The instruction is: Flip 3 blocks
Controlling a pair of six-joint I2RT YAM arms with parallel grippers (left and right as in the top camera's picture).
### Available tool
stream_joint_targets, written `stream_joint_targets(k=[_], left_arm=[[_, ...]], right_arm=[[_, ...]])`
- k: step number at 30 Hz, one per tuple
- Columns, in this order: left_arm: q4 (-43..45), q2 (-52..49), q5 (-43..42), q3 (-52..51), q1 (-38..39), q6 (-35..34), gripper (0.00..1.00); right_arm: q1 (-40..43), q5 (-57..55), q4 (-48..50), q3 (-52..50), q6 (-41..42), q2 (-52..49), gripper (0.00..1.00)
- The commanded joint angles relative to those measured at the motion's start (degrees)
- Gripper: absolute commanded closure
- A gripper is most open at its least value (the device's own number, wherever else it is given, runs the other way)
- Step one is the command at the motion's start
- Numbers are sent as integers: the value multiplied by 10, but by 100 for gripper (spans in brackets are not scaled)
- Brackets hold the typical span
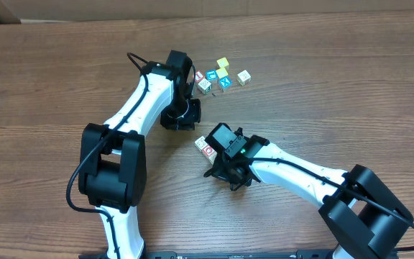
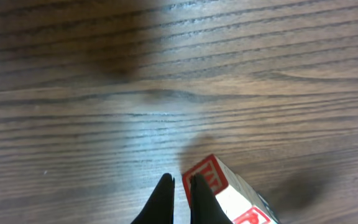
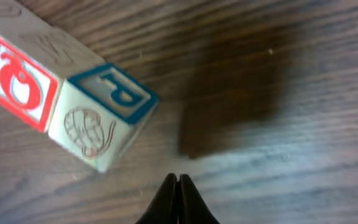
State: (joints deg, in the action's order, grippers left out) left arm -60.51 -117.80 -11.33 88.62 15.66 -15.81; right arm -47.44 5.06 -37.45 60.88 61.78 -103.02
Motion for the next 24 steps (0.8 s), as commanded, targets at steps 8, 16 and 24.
stream_joint_targets(k=[8, 16, 24], left_arm=[[10, -1, -1, -17, 28, 33, 96], [13, -1, 9, -21, 32, 27, 96], [9, -1, 27, -22, 33, 19, 96]], right_arm=[[-1, -36, 42, -17, 15, 9, 96], [-1, -36, 51, -17, 15, 9, 96], [-1, -36, 58, -17, 15, 9, 96]])
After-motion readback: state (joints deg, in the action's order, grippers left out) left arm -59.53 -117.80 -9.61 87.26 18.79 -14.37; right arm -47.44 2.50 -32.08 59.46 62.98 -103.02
